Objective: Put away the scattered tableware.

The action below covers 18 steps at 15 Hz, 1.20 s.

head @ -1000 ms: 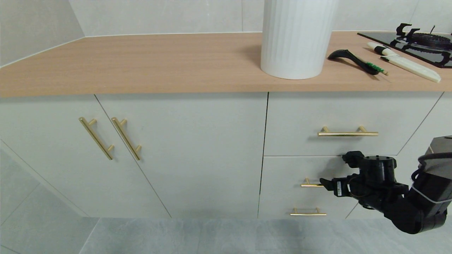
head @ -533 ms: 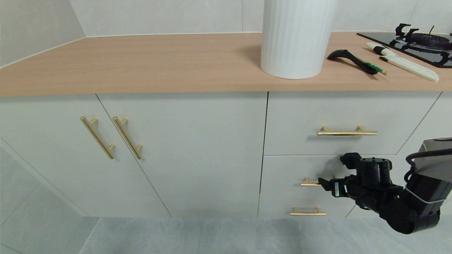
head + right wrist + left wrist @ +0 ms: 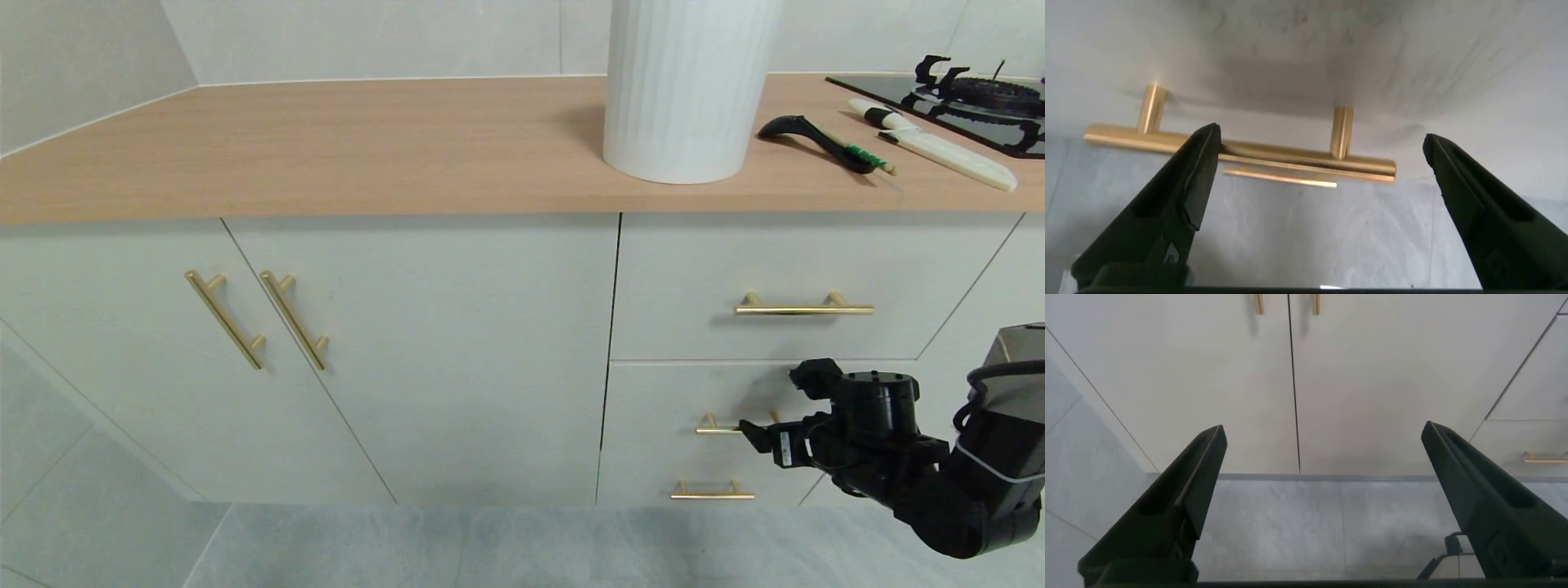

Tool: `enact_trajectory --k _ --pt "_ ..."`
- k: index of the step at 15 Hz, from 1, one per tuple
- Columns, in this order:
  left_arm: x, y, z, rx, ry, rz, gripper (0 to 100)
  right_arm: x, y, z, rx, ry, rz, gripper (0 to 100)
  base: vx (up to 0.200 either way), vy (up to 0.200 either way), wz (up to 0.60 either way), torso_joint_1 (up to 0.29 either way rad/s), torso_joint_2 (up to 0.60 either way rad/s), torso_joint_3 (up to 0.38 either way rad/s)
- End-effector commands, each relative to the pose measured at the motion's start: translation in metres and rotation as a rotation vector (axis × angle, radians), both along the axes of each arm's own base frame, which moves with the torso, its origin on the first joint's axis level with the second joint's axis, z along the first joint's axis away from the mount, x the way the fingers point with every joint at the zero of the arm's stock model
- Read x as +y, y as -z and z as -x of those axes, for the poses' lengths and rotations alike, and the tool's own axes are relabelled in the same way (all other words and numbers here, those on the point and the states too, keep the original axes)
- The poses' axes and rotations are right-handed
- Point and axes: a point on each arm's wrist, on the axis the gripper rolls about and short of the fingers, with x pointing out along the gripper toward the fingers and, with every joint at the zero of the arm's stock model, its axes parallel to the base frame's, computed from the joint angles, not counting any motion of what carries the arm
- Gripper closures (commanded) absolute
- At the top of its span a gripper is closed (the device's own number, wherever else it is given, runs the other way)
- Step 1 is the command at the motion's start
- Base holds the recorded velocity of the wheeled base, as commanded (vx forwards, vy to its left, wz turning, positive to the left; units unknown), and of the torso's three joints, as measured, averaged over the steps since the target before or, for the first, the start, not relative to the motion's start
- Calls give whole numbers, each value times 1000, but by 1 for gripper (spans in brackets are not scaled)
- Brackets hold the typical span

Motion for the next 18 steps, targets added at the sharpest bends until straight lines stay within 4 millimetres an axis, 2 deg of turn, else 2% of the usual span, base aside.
enact_trajectory --k 1,4,6,9,10,14,15,16,17,18 --pt "0 0 0 0 0 0 0 0 1 4 17 -2 7 0 0 0 0 0 0 0" --pt "0 0 0 0 0 0 0 -1 7 5 36 -5 17 0 0 0 0 0 0 0" --pt "0 0 0 0 0 0 0 -2 2 11 36 -5 17 0 0 0 0 0 0 0" --pt "0 0 0 0 0 0 0 -7 -53 45 -40 -24 13 0 0 0 0 0 0 0" --pt "0 0 0 0 0 0 0 -6 -81 59 -47 -40 12 0 0 0 0 0 0 0" --pt "0 0 0 0 0 0 0 -4 -174 104 -152 -89 -9 0 0 0 0 0 0 0" --pt "0 0 0 0 0 0 0 -3 -194 109 -164 -97 -12 0 0 0 0 0 0 0" --pt "0 0 0 0 0 0 0 -2 -207 104 -155 -104 -16 0 0 0 0 0 0 0" --pt "0 0 0 0 0 0 0 2 -210 91 -130 -117 -20 0 0 0 0 0 0 0" --pt "0 0 0 0 0 0 0 5 -204 79 -102 -108 -9 0 0 0 0 0 0 0"
